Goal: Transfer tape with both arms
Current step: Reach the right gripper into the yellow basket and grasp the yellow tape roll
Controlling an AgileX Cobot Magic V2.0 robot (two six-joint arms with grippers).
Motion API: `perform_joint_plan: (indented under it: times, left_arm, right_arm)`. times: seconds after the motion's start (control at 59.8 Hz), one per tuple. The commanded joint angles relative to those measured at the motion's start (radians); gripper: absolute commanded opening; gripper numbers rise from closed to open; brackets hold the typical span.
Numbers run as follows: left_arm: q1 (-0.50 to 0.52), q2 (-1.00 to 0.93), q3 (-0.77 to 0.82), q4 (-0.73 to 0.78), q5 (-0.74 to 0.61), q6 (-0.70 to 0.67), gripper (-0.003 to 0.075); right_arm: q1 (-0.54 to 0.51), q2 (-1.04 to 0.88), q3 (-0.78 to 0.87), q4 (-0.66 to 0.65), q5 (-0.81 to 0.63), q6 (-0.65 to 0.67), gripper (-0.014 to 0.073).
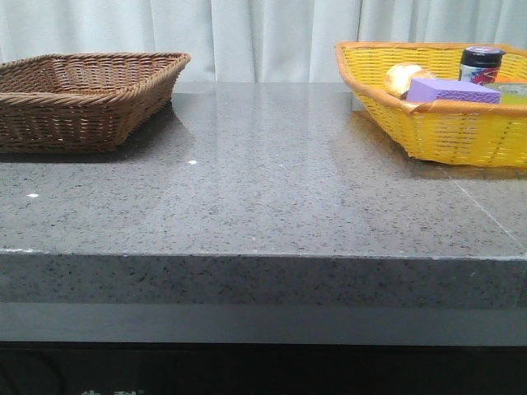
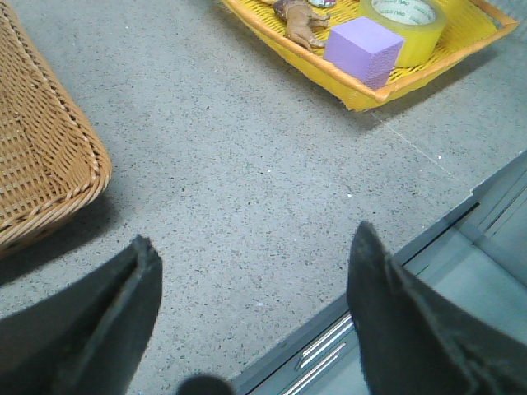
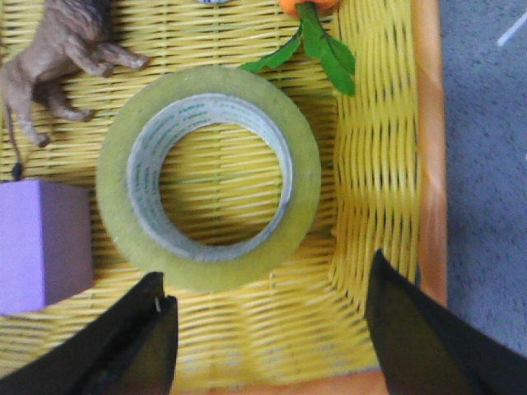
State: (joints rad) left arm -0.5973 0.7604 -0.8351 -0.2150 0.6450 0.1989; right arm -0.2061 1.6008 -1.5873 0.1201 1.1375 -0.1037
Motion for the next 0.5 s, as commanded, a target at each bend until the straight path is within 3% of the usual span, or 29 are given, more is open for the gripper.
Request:
perform_joint_plan:
  times: [0.0, 0.485]
  left_arm:
    - [-0.007, 0.001, -0.036, -0.019, -0.072, -0.002, 0.0471]
    - [-0.007, 0.001, -0.034, -0.019, -0.069, -0.002, 0.0471]
  right_arm:
    - [-0.007, 0.034, -0.092, -0.005, -0.002, -0.044, 0.0508]
    - [-0.002, 0.29, -0.217, 0.036, -0.02, -0.155, 0.0498]
